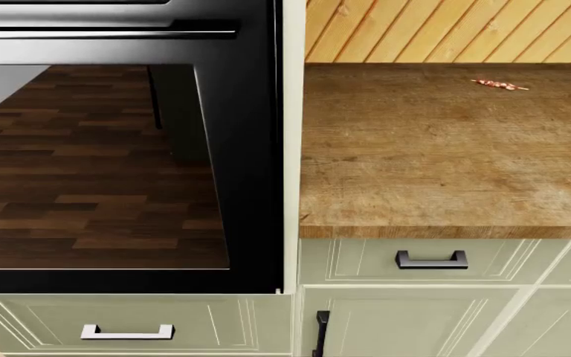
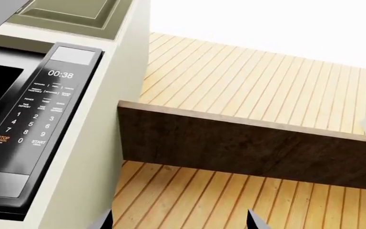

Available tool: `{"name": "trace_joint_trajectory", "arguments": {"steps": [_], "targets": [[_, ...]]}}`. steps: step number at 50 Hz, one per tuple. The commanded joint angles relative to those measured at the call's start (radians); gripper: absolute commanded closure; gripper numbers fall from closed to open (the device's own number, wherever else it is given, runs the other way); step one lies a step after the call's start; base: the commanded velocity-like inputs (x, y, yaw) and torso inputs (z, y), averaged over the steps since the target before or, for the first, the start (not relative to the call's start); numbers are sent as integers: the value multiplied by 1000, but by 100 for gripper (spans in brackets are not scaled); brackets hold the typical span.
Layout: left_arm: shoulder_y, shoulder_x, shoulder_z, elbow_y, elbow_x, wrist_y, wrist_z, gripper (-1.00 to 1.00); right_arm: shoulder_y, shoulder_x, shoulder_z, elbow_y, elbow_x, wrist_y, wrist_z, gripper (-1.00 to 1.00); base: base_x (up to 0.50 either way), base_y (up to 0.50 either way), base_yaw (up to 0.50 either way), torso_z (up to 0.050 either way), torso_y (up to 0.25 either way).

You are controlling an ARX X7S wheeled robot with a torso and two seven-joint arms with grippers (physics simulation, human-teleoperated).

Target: Open the microwave door

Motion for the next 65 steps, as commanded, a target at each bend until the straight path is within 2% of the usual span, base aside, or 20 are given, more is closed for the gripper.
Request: {"name": "trace_joint_trajectory", "arguments": {"steps": [1, 12, 24, 34, 47, 55, 65], "targets": [[-50, 10, 10, -5, 2, 21, 12, -100, 4, 5, -5, 2, 3, -4, 3, -100, 0, 0, 0, 0, 0], [-60, 51, -23, 85, -60, -44, 0, -100, -7, 11, 1, 2, 2, -16, 5, -100, 0, 0, 0, 0, 0], [32, 148, -82, 210, -176, -154, -48, -100, -26, 17, 6, -3, -2, -29, 12, -100, 0, 0, 0, 0, 0], [76, 217, -62, 197, -200, -148, -52, -100, -52, 28, 22, -7, 0, -47, 17, -100, 0, 0, 0, 0, 0], [160, 253, 52, 110, -148, -31, 8, -100, -93, 37, 39, 1, -10, -71, 9, -100, 0, 0, 0, 0, 0], [162, 284, 123, -64, -77, 91, 62, -100, -92, 42, 36, 4, -5, -72, 14, -100, 0, 0, 0, 0, 0], [124, 330, 155, -277, -12, 216, 85, -100, -112, 41, 36, 6, -17, -81, 12, -100, 0, 0, 0, 0, 0]]}}
